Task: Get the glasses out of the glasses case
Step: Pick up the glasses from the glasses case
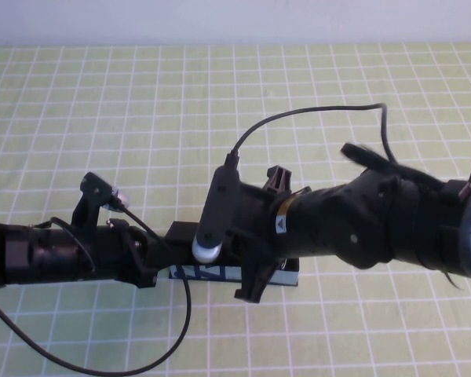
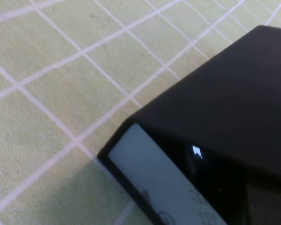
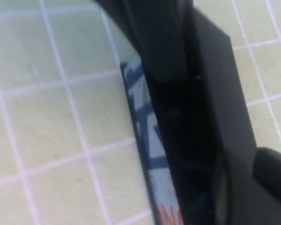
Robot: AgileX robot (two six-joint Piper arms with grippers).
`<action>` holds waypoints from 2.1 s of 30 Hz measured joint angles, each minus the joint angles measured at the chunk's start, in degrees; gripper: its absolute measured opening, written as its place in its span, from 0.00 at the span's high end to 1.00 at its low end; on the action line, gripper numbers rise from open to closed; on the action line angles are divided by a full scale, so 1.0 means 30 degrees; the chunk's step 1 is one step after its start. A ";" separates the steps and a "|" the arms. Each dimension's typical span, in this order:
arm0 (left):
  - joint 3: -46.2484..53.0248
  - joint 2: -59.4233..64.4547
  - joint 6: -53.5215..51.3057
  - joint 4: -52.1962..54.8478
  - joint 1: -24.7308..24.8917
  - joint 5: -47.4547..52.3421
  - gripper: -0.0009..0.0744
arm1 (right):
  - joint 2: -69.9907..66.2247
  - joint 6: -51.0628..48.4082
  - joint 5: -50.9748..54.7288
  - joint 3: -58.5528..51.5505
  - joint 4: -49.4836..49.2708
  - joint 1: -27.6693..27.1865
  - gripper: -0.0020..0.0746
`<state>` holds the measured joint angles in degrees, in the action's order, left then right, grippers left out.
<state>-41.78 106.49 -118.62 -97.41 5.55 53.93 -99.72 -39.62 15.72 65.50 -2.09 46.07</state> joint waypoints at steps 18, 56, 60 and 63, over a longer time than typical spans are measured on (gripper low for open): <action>-0.0067 0.0076 0.0263 -0.0039 0.0000 0.0102 0.99 | -0.0077 0.8530 0.5070 0.1027 -0.3863 -0.0171 0.99; -0.0073 -0.0158 0.0263 -0.0080 0.0000 0.0183 0.99 | -0.7284 0.9478 1.1226 1.1735 -0.4473 -0.4163 0.99; -0.0073 -0.0999 0.0321 -0.0080 0.0000 0.0300 0.99 | -0.7284 0.9280 1.2254 1.2519 -0.4473 -0.4163 0.99; -0.0073 -0.1719 0.1108 -0.0001 0.0000 0.0357 0.99 | -0.7232 0.8885 1.2990 1.2724 -0.4473 -0.4163 0.99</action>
<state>-42.00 101.33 -115.29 -97.41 5.55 55.00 -121.42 -12.97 54.68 103.67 -15.51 33.58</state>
